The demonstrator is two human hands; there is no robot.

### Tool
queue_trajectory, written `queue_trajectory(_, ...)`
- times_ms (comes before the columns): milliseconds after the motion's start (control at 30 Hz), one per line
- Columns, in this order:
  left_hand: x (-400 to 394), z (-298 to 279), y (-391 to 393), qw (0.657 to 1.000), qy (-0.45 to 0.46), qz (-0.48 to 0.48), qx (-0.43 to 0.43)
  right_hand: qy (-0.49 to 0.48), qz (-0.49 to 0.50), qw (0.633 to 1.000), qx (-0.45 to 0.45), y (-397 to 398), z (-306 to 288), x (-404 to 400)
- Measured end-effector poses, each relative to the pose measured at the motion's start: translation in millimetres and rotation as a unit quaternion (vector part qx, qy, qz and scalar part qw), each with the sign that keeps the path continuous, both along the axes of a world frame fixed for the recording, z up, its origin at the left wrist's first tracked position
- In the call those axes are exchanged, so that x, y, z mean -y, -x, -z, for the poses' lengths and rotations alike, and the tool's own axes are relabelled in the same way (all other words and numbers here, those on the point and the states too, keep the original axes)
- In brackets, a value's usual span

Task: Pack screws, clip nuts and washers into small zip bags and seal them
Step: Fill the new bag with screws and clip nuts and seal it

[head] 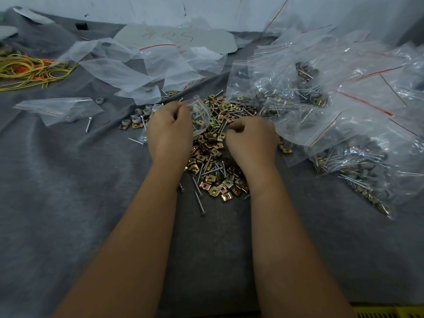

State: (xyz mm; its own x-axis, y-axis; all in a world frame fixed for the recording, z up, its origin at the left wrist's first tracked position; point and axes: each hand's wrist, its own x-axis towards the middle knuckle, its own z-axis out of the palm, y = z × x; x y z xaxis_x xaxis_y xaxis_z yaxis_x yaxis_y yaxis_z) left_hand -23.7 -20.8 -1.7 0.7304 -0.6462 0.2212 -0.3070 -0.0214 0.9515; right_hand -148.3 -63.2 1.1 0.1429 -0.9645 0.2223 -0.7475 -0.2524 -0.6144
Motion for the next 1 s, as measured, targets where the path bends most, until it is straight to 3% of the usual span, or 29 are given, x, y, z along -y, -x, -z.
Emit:
queue_trajectory(133, -1, -1, 1, 1.000, -0.007, 0.002, 0.012, 0.011, -0.027, 0.996, -0.083, -2, 4, 1)
queue_trajectory(200, -1, -1, 1, 1.000, -0.007, 0.002, 0.015, 0.010, -0.023, 0.996, -0.084, -2, 5, 3)
queue_trajectory(467, 0, 0, 0, 1.000, -0.017, 0.009, 0.013, -0.022, -0.022, 0.983, 0.179, -2, 1, 3)
queue_trajectory(567, 1, 3, -1, 0.999, -0.012, 0.017, 0.037, -0.029, -0.033, 0.978, 0.204, -2, 1, 4)
queue_trajectory(733, -1, 7, 1, 0.984, 0.004, 0.082, 0.157, -0.039, -0.059, 0.965, 0.253, -4, -5, 2)
queue_trajectory(1000, 4, 7, 0, 0.994, -0.004, 0.063, 0.092, 0.047, -0.088, 0.944, 0.313, -10, -9, -7)
